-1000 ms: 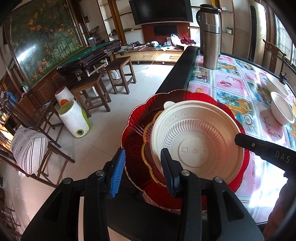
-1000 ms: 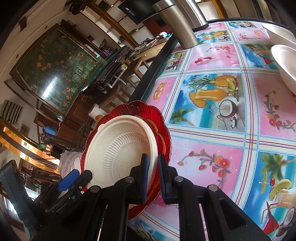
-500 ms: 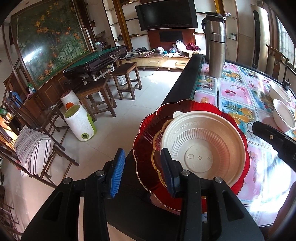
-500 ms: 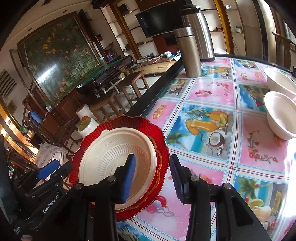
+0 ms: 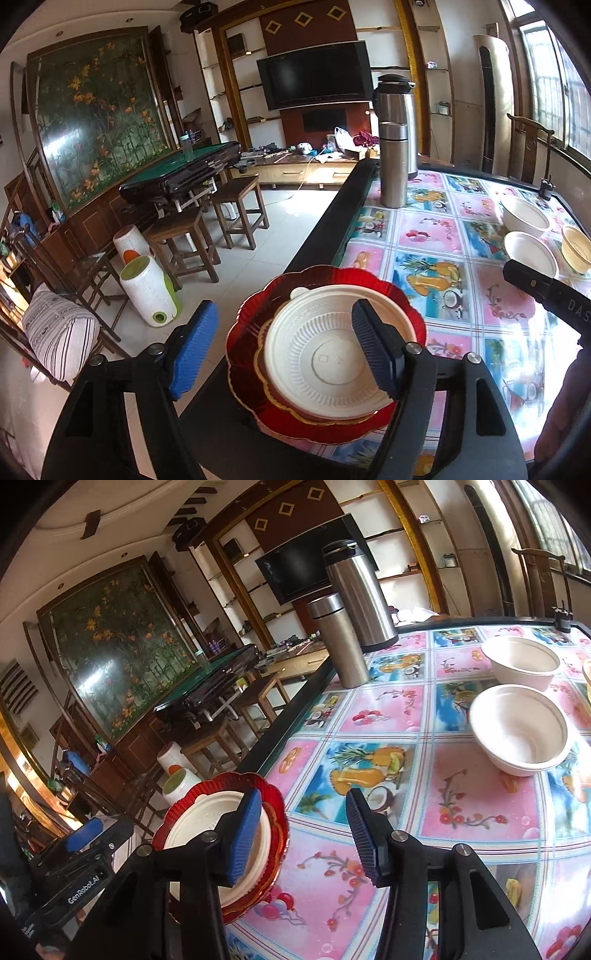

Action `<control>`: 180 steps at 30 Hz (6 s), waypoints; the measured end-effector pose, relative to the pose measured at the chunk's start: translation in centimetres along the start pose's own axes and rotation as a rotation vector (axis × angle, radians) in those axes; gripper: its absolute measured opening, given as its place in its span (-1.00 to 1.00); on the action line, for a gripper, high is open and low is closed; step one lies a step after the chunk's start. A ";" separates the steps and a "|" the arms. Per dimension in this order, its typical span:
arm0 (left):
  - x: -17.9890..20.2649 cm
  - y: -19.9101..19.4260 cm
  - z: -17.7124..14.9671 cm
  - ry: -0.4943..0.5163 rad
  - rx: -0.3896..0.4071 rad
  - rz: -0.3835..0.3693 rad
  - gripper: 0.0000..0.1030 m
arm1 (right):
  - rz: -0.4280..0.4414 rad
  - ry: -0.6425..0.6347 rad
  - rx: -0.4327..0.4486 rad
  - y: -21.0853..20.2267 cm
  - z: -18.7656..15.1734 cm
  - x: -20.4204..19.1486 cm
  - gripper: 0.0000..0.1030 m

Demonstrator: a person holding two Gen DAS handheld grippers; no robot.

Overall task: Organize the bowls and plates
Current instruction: 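Open the right gripper and pull it away from the stacked plates, then move the right gripper toward the white paper bowls on the table, then close the right gripper on the rim of the nearest white paper bowl, then lift the white paper bowl and carry it toward the red plate stack, then lower the white bowl into the beige plate on the red stack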

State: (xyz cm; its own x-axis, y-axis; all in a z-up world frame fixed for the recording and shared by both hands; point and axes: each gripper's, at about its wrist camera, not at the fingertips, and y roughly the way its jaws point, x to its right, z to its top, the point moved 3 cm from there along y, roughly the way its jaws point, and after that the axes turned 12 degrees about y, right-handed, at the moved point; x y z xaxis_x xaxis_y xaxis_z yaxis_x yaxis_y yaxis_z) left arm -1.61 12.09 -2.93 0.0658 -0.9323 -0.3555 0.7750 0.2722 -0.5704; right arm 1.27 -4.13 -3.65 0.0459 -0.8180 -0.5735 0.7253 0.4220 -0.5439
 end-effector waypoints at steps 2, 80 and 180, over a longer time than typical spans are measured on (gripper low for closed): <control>1.4 -0.4 0.7 0.032 0.013 -0.008 0.51 | -0.006 0.031 0.015 -0.7 0.8 1.5 -0.01; 26.2 13.5 11.2 0.013 -0.413 -0.698 0.50 | -0.039 0.541 -0.055 -0.6 9.7 24.9 -0.54; -1.2 2.7 0.6 -0.219 -0.156 -0.406 -0.78 | 0.186 0.189 -0.112 -0.4 0.5 -1.4 -0.87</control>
State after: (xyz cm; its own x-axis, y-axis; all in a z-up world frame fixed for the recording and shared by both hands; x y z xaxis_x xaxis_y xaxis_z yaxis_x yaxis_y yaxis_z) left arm 0.73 13.83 -3.58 -0.0783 -0.9942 0.0736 0.6629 -0.1071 -0.7410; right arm 1.23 -3.36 -2.32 0.0345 -0.6393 -0.7682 0.6357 0.6071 -0.4768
